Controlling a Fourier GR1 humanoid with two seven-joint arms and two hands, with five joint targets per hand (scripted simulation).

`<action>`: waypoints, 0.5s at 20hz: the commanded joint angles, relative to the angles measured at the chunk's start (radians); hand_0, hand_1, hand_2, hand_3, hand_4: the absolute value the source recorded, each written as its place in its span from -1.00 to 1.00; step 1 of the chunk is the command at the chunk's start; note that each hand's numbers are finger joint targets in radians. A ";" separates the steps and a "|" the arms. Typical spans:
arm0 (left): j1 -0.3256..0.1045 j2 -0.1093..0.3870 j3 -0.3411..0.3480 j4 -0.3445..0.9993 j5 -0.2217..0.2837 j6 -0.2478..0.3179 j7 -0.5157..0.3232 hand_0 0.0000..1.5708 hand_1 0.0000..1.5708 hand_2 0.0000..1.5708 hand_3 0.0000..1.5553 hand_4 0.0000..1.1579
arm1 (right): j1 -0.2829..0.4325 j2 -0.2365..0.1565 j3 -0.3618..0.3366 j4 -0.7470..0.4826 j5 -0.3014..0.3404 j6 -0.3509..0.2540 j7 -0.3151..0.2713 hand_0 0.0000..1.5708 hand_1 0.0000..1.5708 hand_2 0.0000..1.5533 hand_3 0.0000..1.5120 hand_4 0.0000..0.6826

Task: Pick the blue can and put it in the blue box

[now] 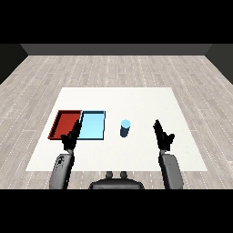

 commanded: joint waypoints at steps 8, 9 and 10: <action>-0.022 -0.087 0.020 -0.135 0.048 0.001 -0.264 -1.00 -1.00 -1.00 -1.00 -1.00 | -0.187 0.082 0.030 0.008 -0.044 0.041 -0.149 -1.00 -1.00 -1.00 -1.00 -1.00; -0.024 -0.091 0.020 -0.146 0.069 -0.015 -0.269 -1.00 -1.00 -1.00 -1.00 -1.00 | -0.176 0.062 -0.004 -0.003 -0.083 0.072 -0.177 -1.00 -1.00 -1.00 -1.00 -1.00; 0.023 -0.070 0.057 -0.132 0.109 -0.056 -0.338 -1.00 -1.00 -1.00 -1.00 -1.00 | -0.154 0.084 0.022 0.028 -0.067 0.073 -0.213 -1.00 -1.00 -1.00 -1.00 -1.00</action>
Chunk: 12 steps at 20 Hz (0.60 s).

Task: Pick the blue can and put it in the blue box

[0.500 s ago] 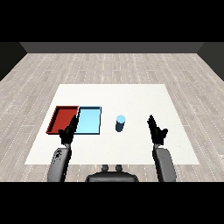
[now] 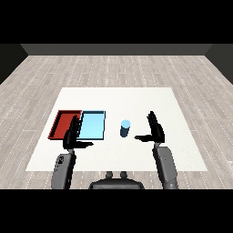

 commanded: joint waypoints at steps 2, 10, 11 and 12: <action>0.022 -0.017 0.038 0.060 0.050 -0.061 -0.255 -1.00 -1.00 -1.00 -1.00 -1.00 | -0.016 0.014 -0.021 -0.005 -0.085 0.078 -0.124 -1.00 -1.00 -1.00 -1.00 -1.00; -0.036 -0.006 0.065 0.160 0.063 -0.079 -0.316 -1.00 -1.00 -1.00 -1.00 -1.00 | -0.059 0.015 -0.031 0.140 -0.070 0.094 -0.233 -1.00 -1.00 -1.00 -1.00 -1.00; 0.004 -0.036 0.024 0.102 0.060 -0.067 -0.287 -1.00 -1.00 -1.00 -1.00 -1.00 | -0.064 0.018 -0.023 0.153 -0.049 0.078 -0.240 -1.00 -1.00 -1.00 -1.00 -1.00; -0.011 -0.024 0.045 0.100 0.076 -0.069 -0.284 -1.00 -1.00 -1.00 -1.00 -1.00 | -0.093 -0.017 -0.058 0.173 -0.091 0.118 -0.209 -1.00 -1.00 -1.00 -1.00 -1.00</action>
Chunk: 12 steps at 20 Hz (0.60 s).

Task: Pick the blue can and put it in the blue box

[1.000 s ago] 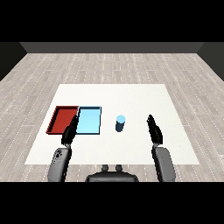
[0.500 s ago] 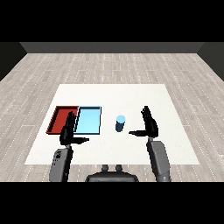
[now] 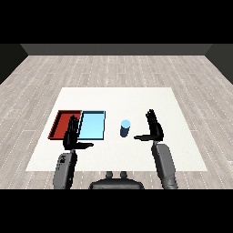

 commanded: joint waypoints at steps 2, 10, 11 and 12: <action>0.119 -0.026 -0.045 -0.038 -0.006 0.003 -0.076 -1.00 -1.00 -1.00 -1.00 -1.00 | -0.054 0.000 -0.018 0.070 -0.008 -0.006 -0.006 -1.00 -1.00 -1.00 -1.00 -1.00; 0.068 -0.026 -0.046 -0.092 -0.007 0.036 0.021 -1.00 -1.00 -1.00 -1.00 -1.00 | -0.099 -0.002 -0.064 0.255 -0.045 0.033 -0.102 -1.00 -1.00 -1.00 -1.00 -1.00; 0.034 0.011 0.004 -0.003 0.035 -0.026 -0.011 -1.00 -1.00 -1.00 -1.00 -1.00 | -0.091 -0.020 -0.050 0.161 -0.072 0.041 0.022 -1.00 -1.00 -1.00 -1.00 -1.00; -0.008 0.002 0.007 0.097 0.018 -0.025 -0.071 -1.00 -1.00 -1.00 -1.00 -1.00 | -0.109 0.029 -0.014 0.169 -0.020 -0.041 0.016 -1.00 -1.00 -1.00 -1.00 -1.00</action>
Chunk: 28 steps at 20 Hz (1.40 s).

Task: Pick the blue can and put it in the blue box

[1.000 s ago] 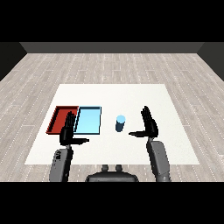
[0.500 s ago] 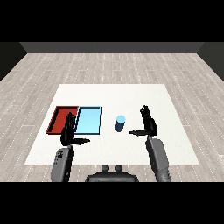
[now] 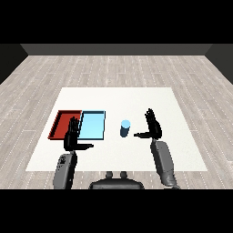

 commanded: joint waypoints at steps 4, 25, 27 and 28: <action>0.031 0.015 0.020 -0.044 0.050 -0.029 0.023 -1.00 -1.00 -1.00 -1.00 -1.00 | -0.056 0.022 -0.010 0.102 -0.022 -0.021 -0.001 -1.00 -1.00 -1.00 -1.00 -1.00; 0.025 -0.024 -0.033 -0.054 0.015 0.053 0.014 -1.00 -1.00 -1.00 -1.00 -1.00 | -0.103 0.023 0.039 0.379 -0.091 -0.026 -0.134 -1.00 -1.00 -1.00 -1.00 -1.00; -0.024 0.015 0.031 0.023 0.025 0.001 -0.040 -1.00 -1.00 -1.00 -1.00 -1.00 | -0.121 0.035 0.088 0.423 -0.090 -0.068 -0.170 -1.00 -1.00 -1.00 -1.00 -1.00; -0.037 0.017 0.028 -0.044 0.050 0.013 0.048 -1.00 -1.00 -1.00 -1.00 -1.00 | -0.165 0.035 0.142 0.481 -0.133 -0.111 -0.189 -1.00 -1.00 -1.00 -1.00 -1.00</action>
